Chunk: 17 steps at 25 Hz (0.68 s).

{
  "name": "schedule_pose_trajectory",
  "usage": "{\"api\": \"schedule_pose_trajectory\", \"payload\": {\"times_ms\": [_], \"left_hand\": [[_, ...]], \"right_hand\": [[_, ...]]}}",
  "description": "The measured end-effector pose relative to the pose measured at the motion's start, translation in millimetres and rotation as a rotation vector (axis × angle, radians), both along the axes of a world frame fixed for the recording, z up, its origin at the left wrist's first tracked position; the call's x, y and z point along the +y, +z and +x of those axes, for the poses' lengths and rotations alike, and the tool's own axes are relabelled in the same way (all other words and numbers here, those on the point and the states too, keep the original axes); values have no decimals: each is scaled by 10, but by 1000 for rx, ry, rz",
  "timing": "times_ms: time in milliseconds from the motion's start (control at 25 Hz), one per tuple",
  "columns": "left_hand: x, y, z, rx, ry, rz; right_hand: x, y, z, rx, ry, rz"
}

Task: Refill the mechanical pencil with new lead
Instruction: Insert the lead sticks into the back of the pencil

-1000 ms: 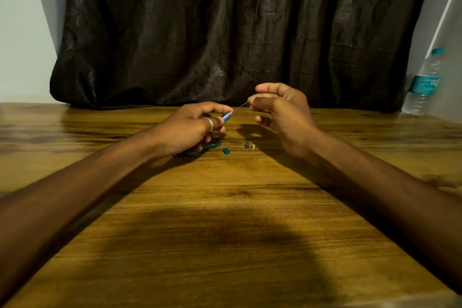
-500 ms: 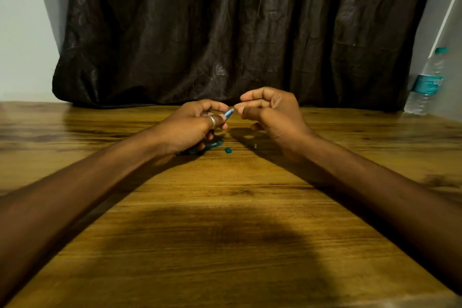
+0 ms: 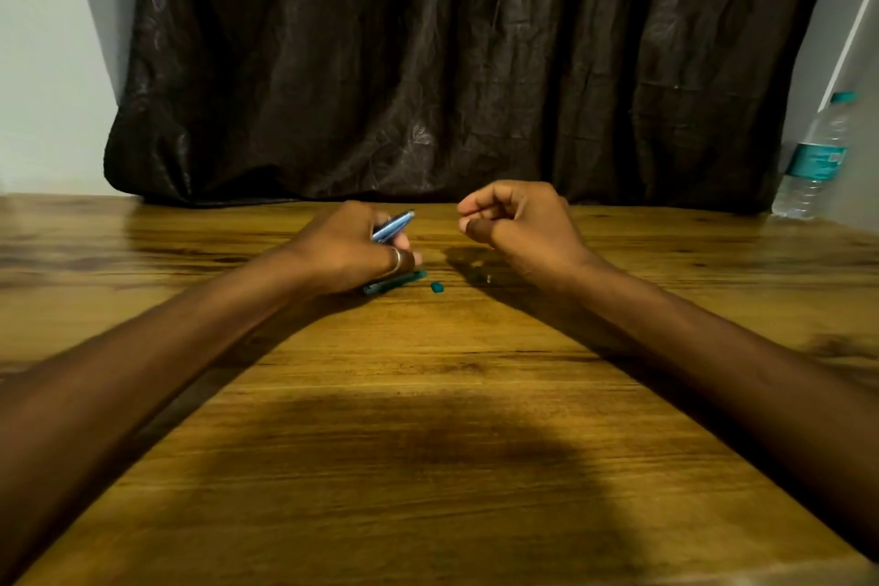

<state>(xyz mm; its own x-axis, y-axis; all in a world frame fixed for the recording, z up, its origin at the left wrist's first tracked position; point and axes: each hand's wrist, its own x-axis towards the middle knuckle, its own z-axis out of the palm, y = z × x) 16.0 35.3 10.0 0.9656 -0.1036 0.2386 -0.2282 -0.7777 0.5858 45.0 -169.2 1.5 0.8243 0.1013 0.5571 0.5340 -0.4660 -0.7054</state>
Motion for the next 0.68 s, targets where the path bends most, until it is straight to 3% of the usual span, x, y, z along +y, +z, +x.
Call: {"api": "schedule_pose_trajectory", "payload": {"times_ms": [160,440,680], "left_hand": [[28,-33,29,70,34,188],[15,-60,62,43,61,187],[31,-65,60,-119,68,83]], "right_hand": [[16,-46,-10,-32,-1,-95],[26,-57,-36,-21,6,-130],[10,-66,-65,-49,53,-254]]}}
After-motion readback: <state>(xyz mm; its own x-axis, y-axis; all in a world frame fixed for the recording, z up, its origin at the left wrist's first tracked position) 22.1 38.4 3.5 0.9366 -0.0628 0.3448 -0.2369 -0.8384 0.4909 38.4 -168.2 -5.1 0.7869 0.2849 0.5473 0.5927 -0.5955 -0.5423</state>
